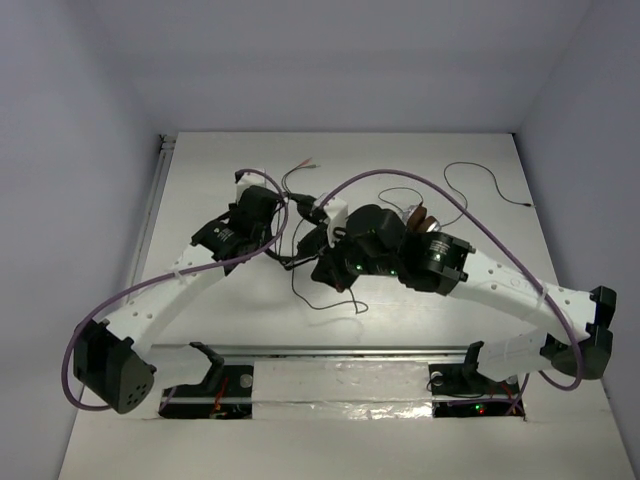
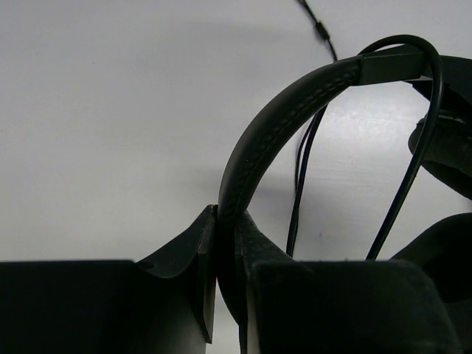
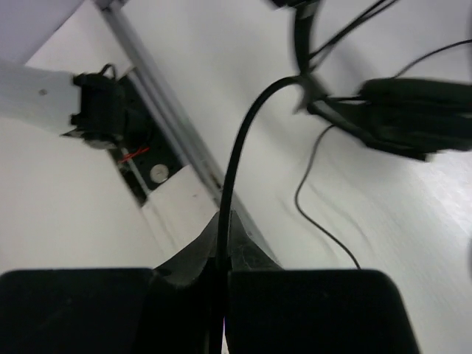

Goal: Wrap the headphones

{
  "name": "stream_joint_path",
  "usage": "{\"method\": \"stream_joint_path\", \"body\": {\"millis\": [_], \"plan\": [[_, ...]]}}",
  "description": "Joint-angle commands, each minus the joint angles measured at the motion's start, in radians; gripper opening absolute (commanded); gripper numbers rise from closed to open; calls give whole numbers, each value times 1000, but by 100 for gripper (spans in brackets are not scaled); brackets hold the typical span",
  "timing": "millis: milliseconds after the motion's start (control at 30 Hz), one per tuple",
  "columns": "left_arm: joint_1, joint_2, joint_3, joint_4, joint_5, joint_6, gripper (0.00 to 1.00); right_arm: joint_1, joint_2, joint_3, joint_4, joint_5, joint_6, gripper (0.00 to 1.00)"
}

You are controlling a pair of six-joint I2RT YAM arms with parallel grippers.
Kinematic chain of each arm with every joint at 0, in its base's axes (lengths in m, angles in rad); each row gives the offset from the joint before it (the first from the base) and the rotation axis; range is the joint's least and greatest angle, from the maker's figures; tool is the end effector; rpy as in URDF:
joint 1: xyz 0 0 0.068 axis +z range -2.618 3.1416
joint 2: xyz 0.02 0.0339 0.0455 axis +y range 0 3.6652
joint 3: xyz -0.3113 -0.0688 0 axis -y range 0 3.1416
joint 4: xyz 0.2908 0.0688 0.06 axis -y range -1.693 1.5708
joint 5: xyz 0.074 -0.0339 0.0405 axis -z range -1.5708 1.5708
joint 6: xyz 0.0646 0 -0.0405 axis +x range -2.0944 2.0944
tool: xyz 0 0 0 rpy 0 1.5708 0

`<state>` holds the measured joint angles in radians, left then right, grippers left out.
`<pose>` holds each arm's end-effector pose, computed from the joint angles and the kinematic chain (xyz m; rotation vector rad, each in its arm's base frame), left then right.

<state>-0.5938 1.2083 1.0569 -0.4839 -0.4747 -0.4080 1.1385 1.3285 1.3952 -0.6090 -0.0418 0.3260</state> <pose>0.2751 -0.1501 0.3420 -0.0610 2.1266 -0.0642 0.1442 0.3191 0.4235 -0.9139 2.0572 0.8852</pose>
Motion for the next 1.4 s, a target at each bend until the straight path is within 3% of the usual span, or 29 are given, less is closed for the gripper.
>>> {"method": "stream_joint_path", "body": {"millis": [0, 167, 433, 700, 800, 1067, 1233, 1367], "plan": [[-6, -94, -17, -8, 60, 46, 0, -71, -17, 45, -51, 112, -83, 0], [-21, -66, -3, -65, 162, 93, 0, -258, -17, 68, -11, 57, -122, 0], [-49, -26, -23, -47, 269, 184, 0, -327, 70, 218, -57, 240, -214, 0], [-49, -111, 9, -2, 452, 209, 0, -420, 126, 157, 75, 217, -251, 0], [-49, -134, 52, 5, 539, 207, 0, -479, 140, 102, 153, 149, -231, 0], [-49, -179, 170, 18, 643, 178, 0, -586, 110, -59, 406, -315, -160, 3], [-38, -185, 235, 34, 636, 149, 0, -620, 107, -198, 682, -545, -35, 4], [-27, -181, 308, 88, 646, 106, 0, -620, 148, -379, 1003, -725, 146, 12]]}}
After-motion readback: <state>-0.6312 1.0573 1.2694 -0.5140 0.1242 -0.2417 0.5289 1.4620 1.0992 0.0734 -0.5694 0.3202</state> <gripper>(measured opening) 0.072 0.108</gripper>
